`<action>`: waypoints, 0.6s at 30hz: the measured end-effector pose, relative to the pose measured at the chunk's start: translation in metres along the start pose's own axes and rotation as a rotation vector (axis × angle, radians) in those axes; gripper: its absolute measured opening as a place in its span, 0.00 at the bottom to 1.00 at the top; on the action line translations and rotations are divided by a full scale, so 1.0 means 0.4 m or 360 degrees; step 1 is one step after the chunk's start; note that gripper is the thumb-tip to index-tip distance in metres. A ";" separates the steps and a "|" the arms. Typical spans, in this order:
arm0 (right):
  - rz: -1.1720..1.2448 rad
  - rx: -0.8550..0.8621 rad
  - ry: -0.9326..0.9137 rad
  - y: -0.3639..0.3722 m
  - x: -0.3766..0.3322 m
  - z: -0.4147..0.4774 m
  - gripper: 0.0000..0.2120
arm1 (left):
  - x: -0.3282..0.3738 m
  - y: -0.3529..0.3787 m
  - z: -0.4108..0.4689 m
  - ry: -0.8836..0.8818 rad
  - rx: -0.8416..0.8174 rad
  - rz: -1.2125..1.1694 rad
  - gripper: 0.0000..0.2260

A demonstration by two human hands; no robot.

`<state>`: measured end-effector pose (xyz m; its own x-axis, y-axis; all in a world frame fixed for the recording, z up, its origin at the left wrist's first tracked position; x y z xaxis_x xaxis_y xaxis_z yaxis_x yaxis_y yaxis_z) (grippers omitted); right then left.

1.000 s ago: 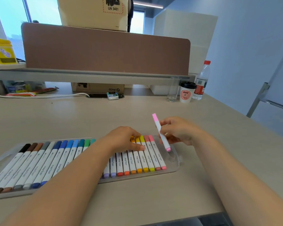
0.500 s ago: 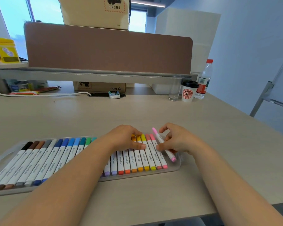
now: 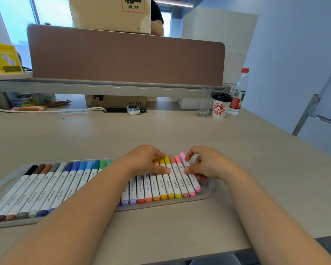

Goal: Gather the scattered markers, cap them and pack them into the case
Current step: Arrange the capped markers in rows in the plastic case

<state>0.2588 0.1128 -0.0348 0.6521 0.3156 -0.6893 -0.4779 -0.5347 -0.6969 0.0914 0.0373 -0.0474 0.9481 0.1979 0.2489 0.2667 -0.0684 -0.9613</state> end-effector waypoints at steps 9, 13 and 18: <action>-0.0405 -0.0123 -0.0130 -0.021 0.000 -0.010 0.21 | 0.003 -0.002 -0.005 -0.0004 -0.0027 -0.0010 0.27; -0.0500 -0.0259 -0.0147 -0.033 0.002 -0.014 0.23 | 0.003 -0.002 -0.005 -0.0004 -0.0030 -0.0021 0.27; -0.0484 -0.0213 -0.0177 -0.034 0.011 0.000 0.24 | 0.004 -0.003 -0.005 0.0002 -0.0026 -0.0011 0.27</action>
<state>0.2683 0.1217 -0.0284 0.6810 0.5560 -0.4767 -0.1854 -0.4988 -0.8467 0.0931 0.0360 -0.0455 0.9465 0.1972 0.2556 0.2758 -0.0828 -0.9576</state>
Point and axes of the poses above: each hand's wrist, its own z-axis towards the middle knuckle, its own y-axis out of the palm, x = y × z, the point moved 1 cm from there along z, towards the middle knuckle, and after that the axes turned 7 degrees about z, right-handed, at the moved point
